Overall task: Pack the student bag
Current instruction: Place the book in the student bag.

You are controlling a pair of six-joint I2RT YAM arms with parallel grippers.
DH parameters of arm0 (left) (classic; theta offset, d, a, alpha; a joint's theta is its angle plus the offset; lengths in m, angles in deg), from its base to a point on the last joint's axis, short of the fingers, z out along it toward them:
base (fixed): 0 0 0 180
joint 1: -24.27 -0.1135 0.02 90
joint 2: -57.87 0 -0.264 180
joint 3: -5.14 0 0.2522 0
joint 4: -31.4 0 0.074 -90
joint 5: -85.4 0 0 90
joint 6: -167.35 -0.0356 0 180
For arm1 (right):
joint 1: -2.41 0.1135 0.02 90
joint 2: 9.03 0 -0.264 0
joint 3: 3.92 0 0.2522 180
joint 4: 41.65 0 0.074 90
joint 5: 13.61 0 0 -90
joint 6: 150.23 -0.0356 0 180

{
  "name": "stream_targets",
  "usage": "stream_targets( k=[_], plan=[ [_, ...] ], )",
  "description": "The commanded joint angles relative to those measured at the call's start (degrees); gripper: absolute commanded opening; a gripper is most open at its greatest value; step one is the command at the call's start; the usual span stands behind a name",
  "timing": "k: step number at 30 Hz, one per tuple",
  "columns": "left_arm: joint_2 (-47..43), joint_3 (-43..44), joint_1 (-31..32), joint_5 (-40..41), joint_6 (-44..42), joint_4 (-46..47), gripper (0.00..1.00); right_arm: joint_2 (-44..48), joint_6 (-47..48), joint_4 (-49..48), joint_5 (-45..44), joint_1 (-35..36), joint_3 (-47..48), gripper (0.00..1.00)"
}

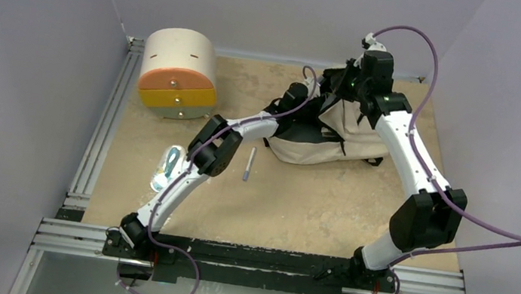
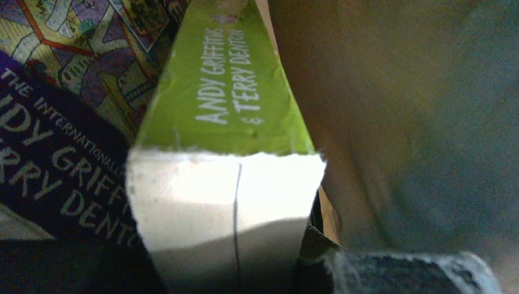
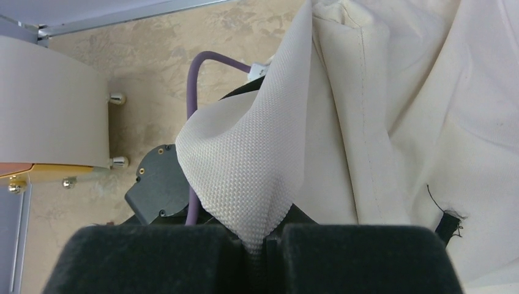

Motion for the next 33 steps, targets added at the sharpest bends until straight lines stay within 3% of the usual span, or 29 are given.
stream_targets(
  k=[1, 6, 10, 17, 33],
  plan=[
    [1.3, 6.5, 0.1, 0.7, 1.7, 3.5, 0.05, 3.9, -1.4, -8.3, 2.6, 0.3, 0.3, 0.00],
    [0.5, 5.9, 0.2, 1.1, 1.2, 1.2, 0.49, 4.1, -2.2, -8.4, 4.0, 0.3, -0.7, 0.00],
    [-2.2, 3.2, 0.1, 1.9, -0.9, 0.2, 0.63, 4.1, -1.9, -8.2, 4.5, 0.3, -0.8, 0.00],
    [-6.2, 1.0, -0.5, 2.3, -5.4, -6.5, 0.69, 4.7, -1.2, -8.2, 2.7, 0.3, -1.2, 0.00],
    [-16.3, -13.2, -4.0, -1.0, -7.4, -7.8, 0.75, 4.6, -0.6, -8.9, 1.2, 0.3, -1.9, 0.00]
  ],
)
